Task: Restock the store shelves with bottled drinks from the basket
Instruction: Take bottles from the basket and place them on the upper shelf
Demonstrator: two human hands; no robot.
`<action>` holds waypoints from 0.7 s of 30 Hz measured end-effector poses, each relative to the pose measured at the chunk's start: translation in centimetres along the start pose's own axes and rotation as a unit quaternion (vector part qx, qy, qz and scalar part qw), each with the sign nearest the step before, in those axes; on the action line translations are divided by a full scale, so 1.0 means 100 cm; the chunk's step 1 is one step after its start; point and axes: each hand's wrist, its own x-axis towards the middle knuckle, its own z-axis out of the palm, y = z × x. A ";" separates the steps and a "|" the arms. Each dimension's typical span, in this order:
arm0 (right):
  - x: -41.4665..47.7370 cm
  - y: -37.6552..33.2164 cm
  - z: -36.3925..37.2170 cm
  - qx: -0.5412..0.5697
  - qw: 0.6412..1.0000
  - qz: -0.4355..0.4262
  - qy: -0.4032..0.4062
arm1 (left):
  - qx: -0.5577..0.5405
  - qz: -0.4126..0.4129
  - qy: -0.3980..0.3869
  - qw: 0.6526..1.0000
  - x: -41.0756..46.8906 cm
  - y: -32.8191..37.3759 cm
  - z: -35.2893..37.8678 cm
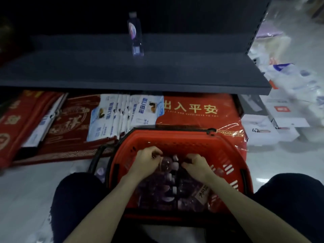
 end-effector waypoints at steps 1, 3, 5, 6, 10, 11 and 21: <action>0.000 0.000 0.000 -0.007 1.000 0.005 -0.003 | 0.001 -0.008 -0.001 1.000 0.002 -0.001 -0.001; 0.001 0.003 -0.003 -0.018 1.000 0.017 -0.003 | 0.024 -0.029 0.002 0.999 0.005 -0.003 -0.004; 0.002 0.007 -0.007 -0.035 0.999 0.039 -0.004 | 0.051 -0.046 -0.003 0.998 0.006 -0.006 -0.003; 0.003 0.010 -0.009 -0.049 0.997 0.053 -0.001 | 0.058 -0.047 -0.012 0.997 0.006 -0.008 -0.001; 0.005 0.020 -0.025 -0.104 0.983 0.149 -0.007 | 0.118 -0.048 -0.087 0.988 0.009 -0.016 0.007; 0.005 0.027 -0.029 -0.113 0.979 0.171 -0.016 | 0.142 -0.055 -0.121 0.981 0.011 -0.016 0.010; -0.007 0.072 -0.010 0.078 0.917 0.334 -0.202 | 0.277 -0.025 -0.219 0.935 0.052 -0.013 0.010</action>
